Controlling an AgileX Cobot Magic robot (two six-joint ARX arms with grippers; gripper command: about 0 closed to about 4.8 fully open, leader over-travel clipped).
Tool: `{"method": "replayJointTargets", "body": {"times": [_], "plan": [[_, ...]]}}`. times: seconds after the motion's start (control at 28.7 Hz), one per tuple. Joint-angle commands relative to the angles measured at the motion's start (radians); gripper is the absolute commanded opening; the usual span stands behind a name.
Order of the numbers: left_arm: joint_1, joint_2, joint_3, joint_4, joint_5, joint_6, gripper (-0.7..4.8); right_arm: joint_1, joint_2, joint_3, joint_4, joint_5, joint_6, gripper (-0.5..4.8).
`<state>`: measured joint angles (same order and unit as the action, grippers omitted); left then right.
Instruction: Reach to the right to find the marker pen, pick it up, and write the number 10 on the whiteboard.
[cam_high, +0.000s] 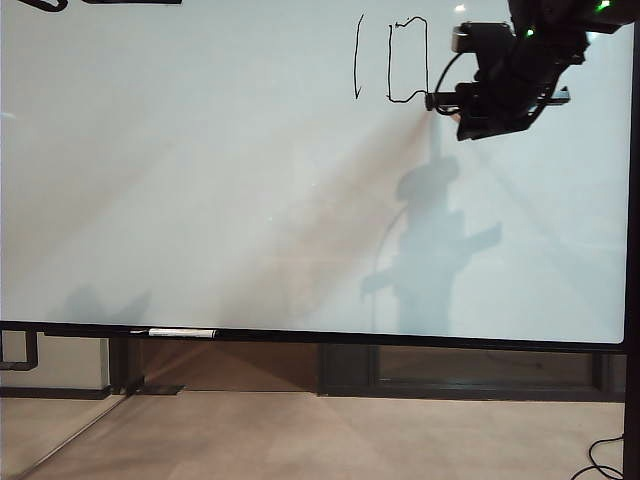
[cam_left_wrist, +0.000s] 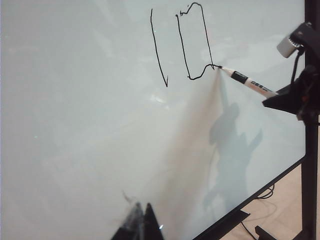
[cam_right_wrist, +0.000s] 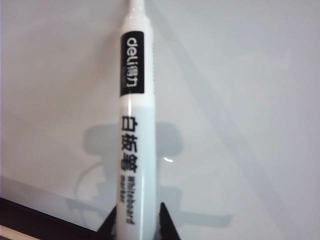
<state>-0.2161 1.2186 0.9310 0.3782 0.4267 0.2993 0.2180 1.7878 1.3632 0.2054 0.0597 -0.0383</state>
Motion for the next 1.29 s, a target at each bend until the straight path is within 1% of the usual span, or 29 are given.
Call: {"method": "replayJointTargets", "body": {"times": [0.03, 0.14, 0.24, 0.56, 0.66, 0.77, 0.87, 0.9, 1.01, 1.11, 1.22, 1.25, 1.29], "plan": [[-0.001, -0.010, 0.004, 0.013, 0.005, 0.000, -0.06, -0.002, -0.013, 0.003, 0.039, -0.017, 0.008, -0.06], [-0.002, -0.011, 0.004, 0.013, 0.004, 0.000, -0.06, 0.001, -0.022, 0.002, 0.034, -0.040, 0.008, -0.06], [-0.001, -0.011, 0.004, 0.013, 0.004, 0.000, -0.06, 0.002, -0.037, 0.002, 0.031, -0.088, 0.008, -0.06], [-0.001, -0.011, 0.004, -0.013, 0.003, -0.011, -0.06, 0.003, -0.114, -0.023, 0.009, -0.100, 0.009, -0.05], [-0.001, -0.011, 0.004, -0.010, -0.030, -0.011, -0.06, 0.003, -0.154, -0.052, 0.006, -0.100, 0.012, -0.06], [0.000, -0.011, 0.004, -0.010, -0.106, -0.006, -0.06, 0.003, -0.204, -0.085, 0.001, -0.099, 0.012, -0.05], [0.000, -0.011, 0.004, -0.005, -0.274, 0.001, -0.06, 0.003, -0.258, -0.108, -0.013, -0.088, 0.011, -0.05], [0.000, -0.011, 0.004, -0.002, -0.312, 0.000, -0.06, 0.003, -0.278, -0.115, -0.016, -0.085, 0.011, -0.05], [0.000, -0.011, 0.004, -0.004, -0.376, 0.000, -0.06, 0.002, -0.325, -0.131, -0.027, -0.084, 0.011, -0.05], [0.000, -0.011, 0.004, -0.006, -0.409, 0.001, -0.06, 0.002, -0.363, -0.136, -0.060, -0.079, 0.007, -0.05], [-0.001, -0.020, 0.004, -0.021, -0.511, -0.004, -0.06, 0.002, -0.403, -0.137, -0.105, -0.056, 0.007, -0.05], [-0.001, -0.027, 0.004, -0.032, -0.558, -0.022, -0.06, 0.000, -0.417, -0.137, -0.119, -0.050, 0.006, -0.05], [-0.001, -0.038, 0.004, -0.051, -0.585, -0.043, -0.06, -0.002, -0.436, -0.138, -0.133, -0.050, 0.005, -0.05]]}}
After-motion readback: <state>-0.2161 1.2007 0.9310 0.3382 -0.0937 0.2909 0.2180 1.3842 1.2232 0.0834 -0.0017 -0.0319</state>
